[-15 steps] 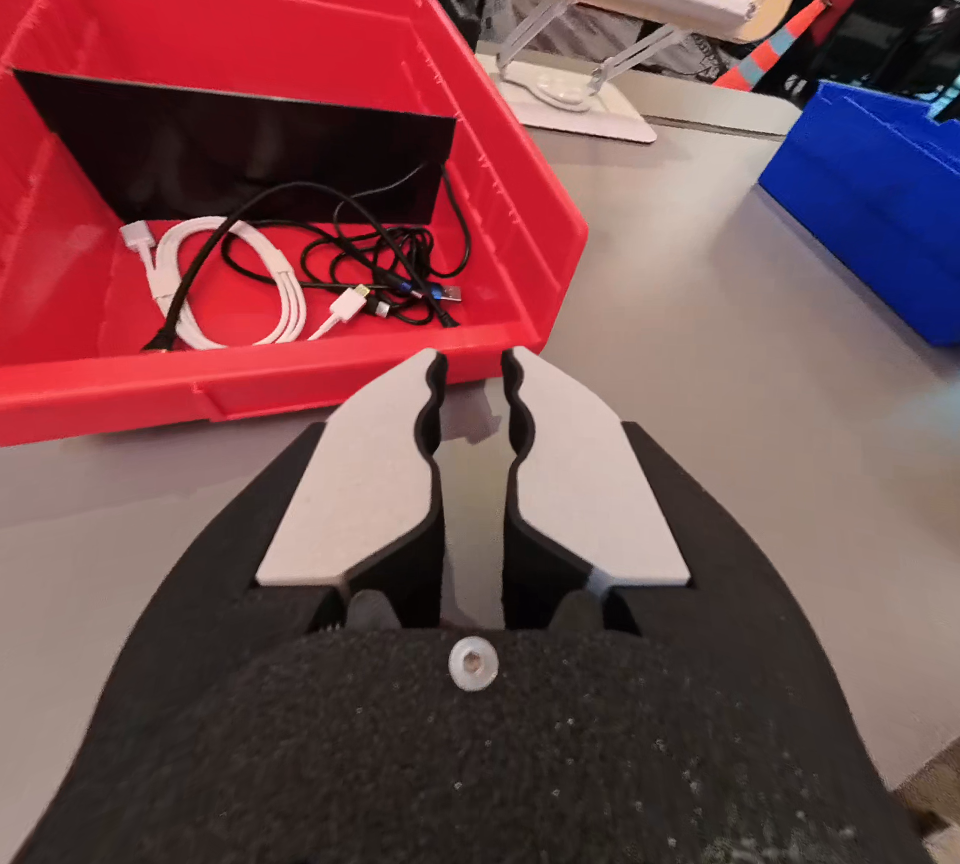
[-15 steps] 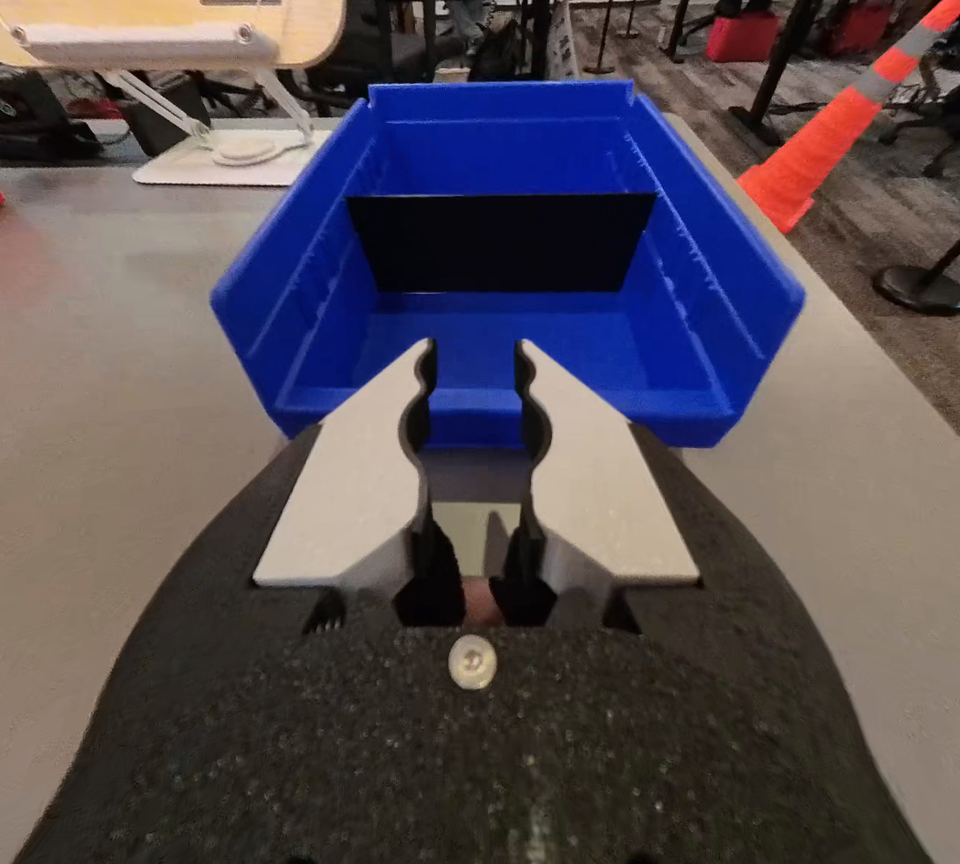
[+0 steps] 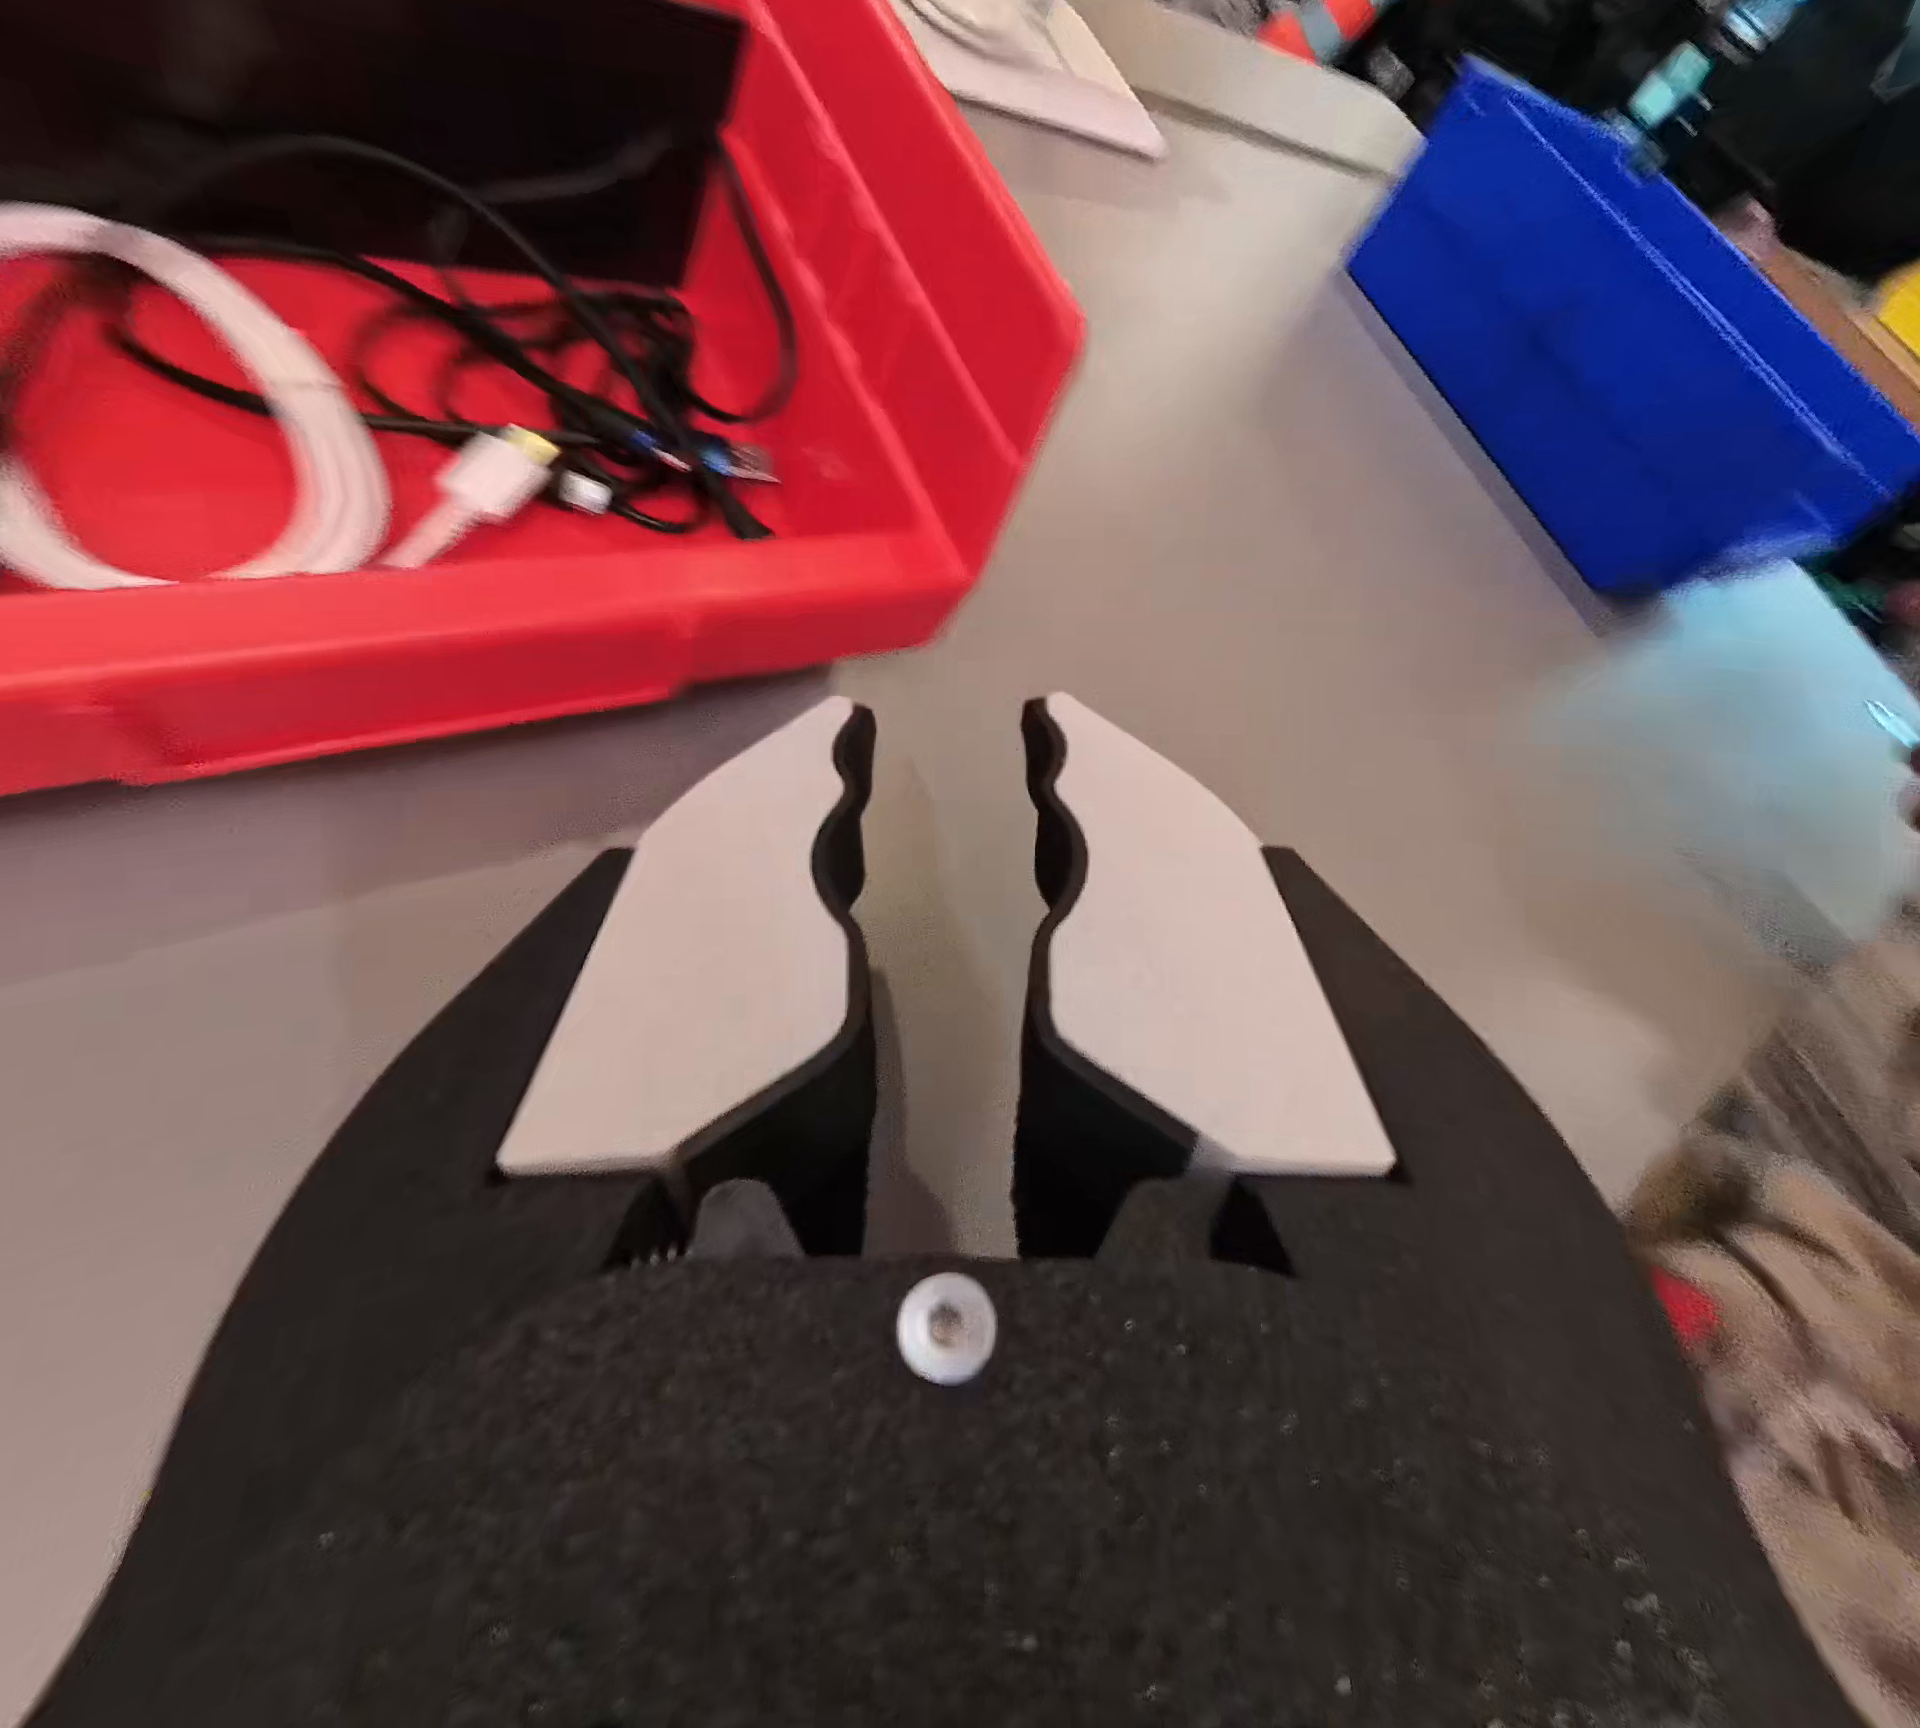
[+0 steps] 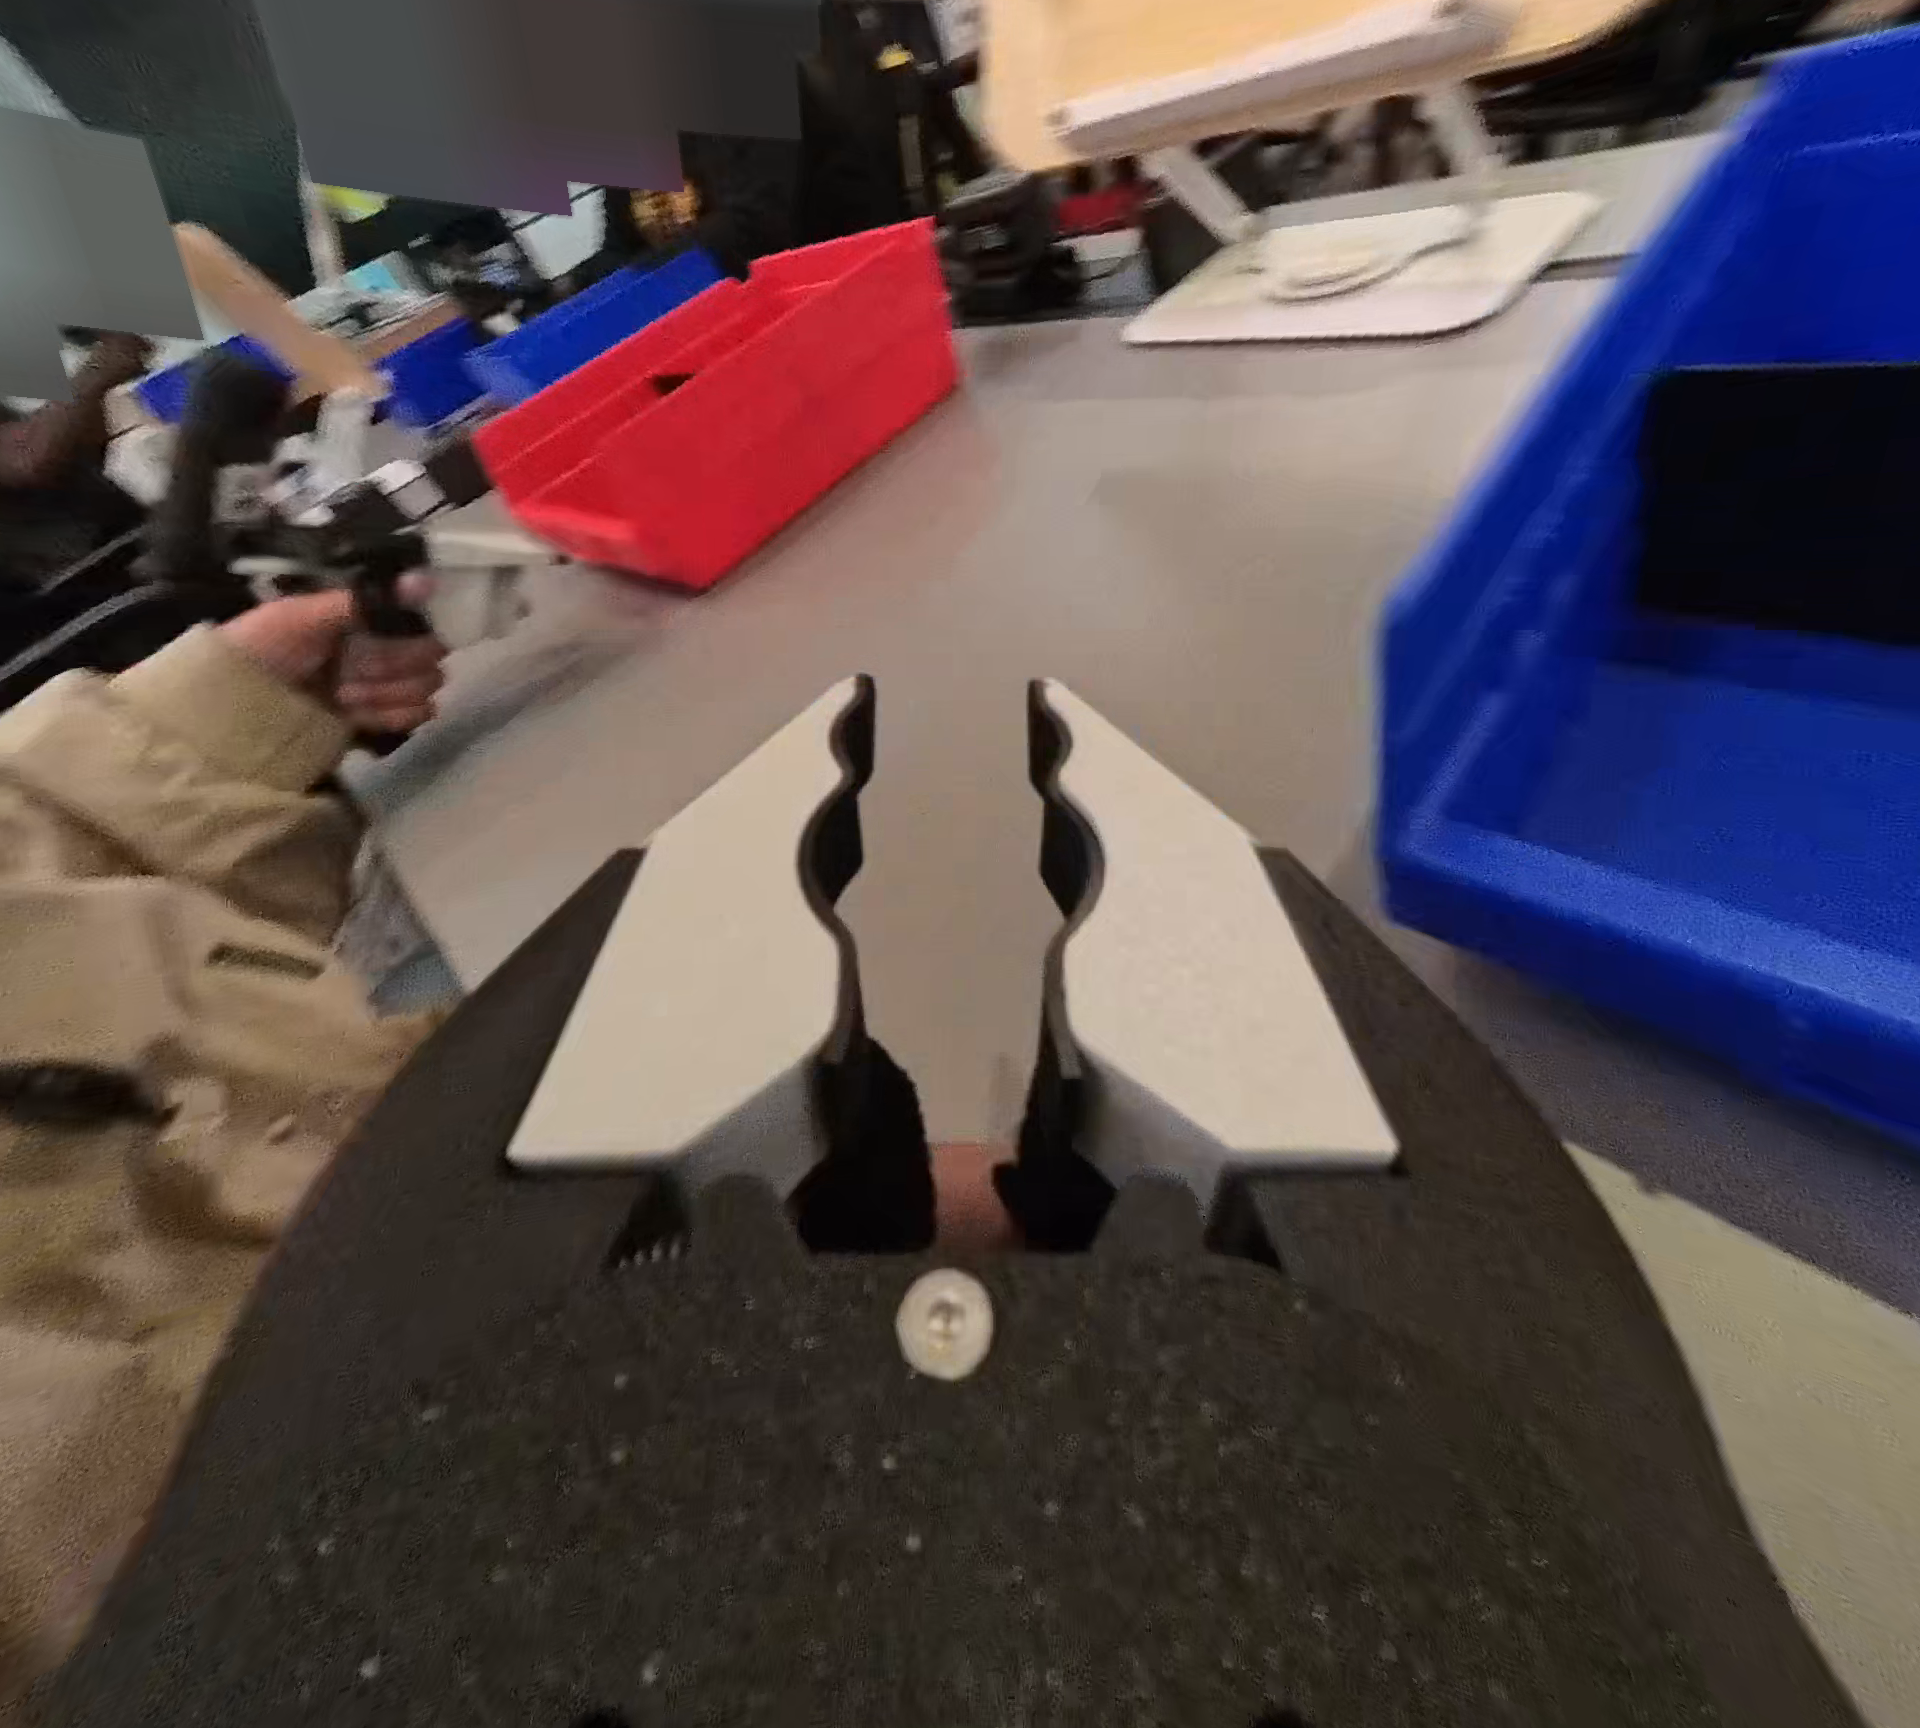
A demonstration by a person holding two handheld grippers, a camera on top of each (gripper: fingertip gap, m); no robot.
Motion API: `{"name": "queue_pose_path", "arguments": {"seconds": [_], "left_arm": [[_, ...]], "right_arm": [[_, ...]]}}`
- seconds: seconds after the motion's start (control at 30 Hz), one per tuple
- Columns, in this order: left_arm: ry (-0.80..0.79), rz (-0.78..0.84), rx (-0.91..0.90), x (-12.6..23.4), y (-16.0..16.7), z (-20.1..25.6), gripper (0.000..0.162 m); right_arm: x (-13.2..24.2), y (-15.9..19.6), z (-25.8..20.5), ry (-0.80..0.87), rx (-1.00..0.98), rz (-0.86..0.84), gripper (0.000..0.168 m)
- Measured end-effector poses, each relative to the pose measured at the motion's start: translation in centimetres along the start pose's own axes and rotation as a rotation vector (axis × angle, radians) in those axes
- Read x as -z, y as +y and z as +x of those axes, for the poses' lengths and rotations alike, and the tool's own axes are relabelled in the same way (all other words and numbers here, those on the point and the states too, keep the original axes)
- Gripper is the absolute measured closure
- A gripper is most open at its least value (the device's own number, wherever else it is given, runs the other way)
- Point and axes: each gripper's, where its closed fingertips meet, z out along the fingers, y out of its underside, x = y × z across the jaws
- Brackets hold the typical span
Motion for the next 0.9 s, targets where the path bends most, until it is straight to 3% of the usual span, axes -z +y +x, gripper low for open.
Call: {"name": "queue_pose_path", "arguments": {"seconds": [0.07,0.17,0.27,0.37,0.47,0.6,0.77,0.9], "left_arm": [[0.134,-0.080,-0.001,0.1,0.5,2.2,0.134],[0.174,-0.122,-0.086,0.7,-2.7,3.2,0.134],[-0.021,-0.160,-0.241,0.3,-9.1,0.1,0.134],[-0.148,-0.301,-0.324,-2.1,-14.8,-4.3,0.132],[-0.330,-0.509,-0.357,-6.1,-17.8,-11.3,0.132],[-0.457,-0.844,-0.329,-10.2,-16.6,-19.4,0.130],[-0.520,-0.998,-0.301,-12.7,-14.5,-22.6,0.131],[-0.626,-0.974,-0.281,-13.6,-13.8,-23.8,0.136]], "right_arm": [[-1.2,1.5,-3.4,-0.175,0.009,-0.060,0.140],[-3.0,3.2,-5.1,-0.248,0.029,-0.116,0.139],[-3.9,3.7,-6.3,-0.318,0.042,-0.135,0.139],[-4.2,3.8,-6.5,-0.384,0.029,-0.148,0.138],[-4.3,3.5,-5.7,-0.391,0.008,-0.144,0.138],[-4.1,3.0,-4.8,-0.394,-0.031,-0.118,0.138],[-3.6,3.0,-5.0,-0.397,-0.038,-0.114,0.138],[-3.6,3.2,-5.1,-0.393,-0.037,-0.116,0.138]]}}
